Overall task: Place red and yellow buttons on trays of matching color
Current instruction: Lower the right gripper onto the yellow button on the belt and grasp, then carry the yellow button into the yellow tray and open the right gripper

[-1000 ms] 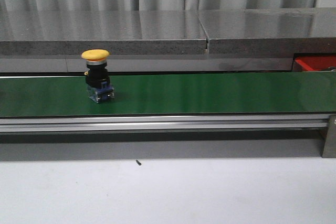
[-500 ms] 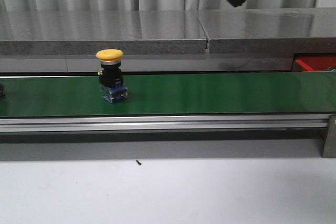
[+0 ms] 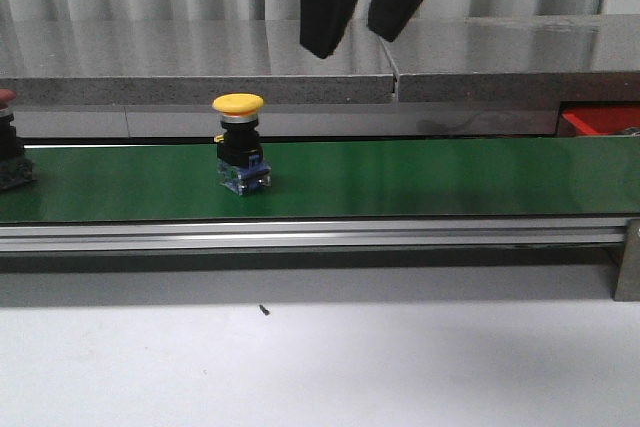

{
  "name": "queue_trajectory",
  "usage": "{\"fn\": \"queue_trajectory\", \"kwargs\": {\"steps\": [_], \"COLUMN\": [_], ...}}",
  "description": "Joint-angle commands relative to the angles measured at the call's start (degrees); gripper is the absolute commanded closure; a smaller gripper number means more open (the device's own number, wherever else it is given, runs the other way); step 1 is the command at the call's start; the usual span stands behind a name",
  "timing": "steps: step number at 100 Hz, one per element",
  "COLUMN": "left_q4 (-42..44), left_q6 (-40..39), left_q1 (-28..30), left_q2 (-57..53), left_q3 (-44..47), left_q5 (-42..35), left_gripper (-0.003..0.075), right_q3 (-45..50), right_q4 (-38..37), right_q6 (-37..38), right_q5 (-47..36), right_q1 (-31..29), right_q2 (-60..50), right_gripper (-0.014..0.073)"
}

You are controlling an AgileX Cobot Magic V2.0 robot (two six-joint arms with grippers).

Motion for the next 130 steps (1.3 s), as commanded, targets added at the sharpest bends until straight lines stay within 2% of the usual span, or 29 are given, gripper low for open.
{"fn": "queue_trajectory", "kwargs": {"steps": [1,33,55,66,83,90,102,130], "left_q4": [-0.7,-0.7,-0.7,-0.7,-0.7,-0.7,-0.7,-0.7], "left_q6": [-0.2,-0.2,-0.2,-0.2,-0.2,-0.2,-0.2,-0.2], "left_q1": [-0.5,-0.5,-0.5,-0.5,-0.5,-0.5,-0.5,-0.5], "left_q2": [0.3,0.3,0.3,0.3,0.3,0.3,0.3,0.3], "left_q3": [-1.6,-1.6,-1.6,-1.6,-1.6,-1.6,-1.6,-1.6], "left_q5": [-4.0,-4.0,-4.0,-4.0,-4.0,-4.0,-4.0,-4.0], "left_gripper": [0.0739,0.0739,0.0739,0.0739,0.0739,0.0739,0.0739,0.0739], "right_q3": [-3.7,-8.2,-8.2,-8.2,-8.2,-8.2,-8.2,-4.2], "right_q4": [1.1,3.2,3.0,3.0,2.9,2.9,2.9,2.4], "right_q6": [-2.0,-3.7,-4.0,-4.0,-4.0,-4.0,-4.0,-2.1], "right_q5": [-1.0,-5.5,-12.3,-14.3,-14.7,-15.2,-15.3,-15.2], "right_q1": [0.4,0.7,0.7,0.7,0.5,0.5,0.5,-0.7], "right_q2": [-0.5,7.7,10.9,11.2,11.2,10.9,9.3,1.3], "right_gripper": [0.0072,0.0074,0.0134,0.0211,0.0477,0.0546,0.0583,0.0584]}}
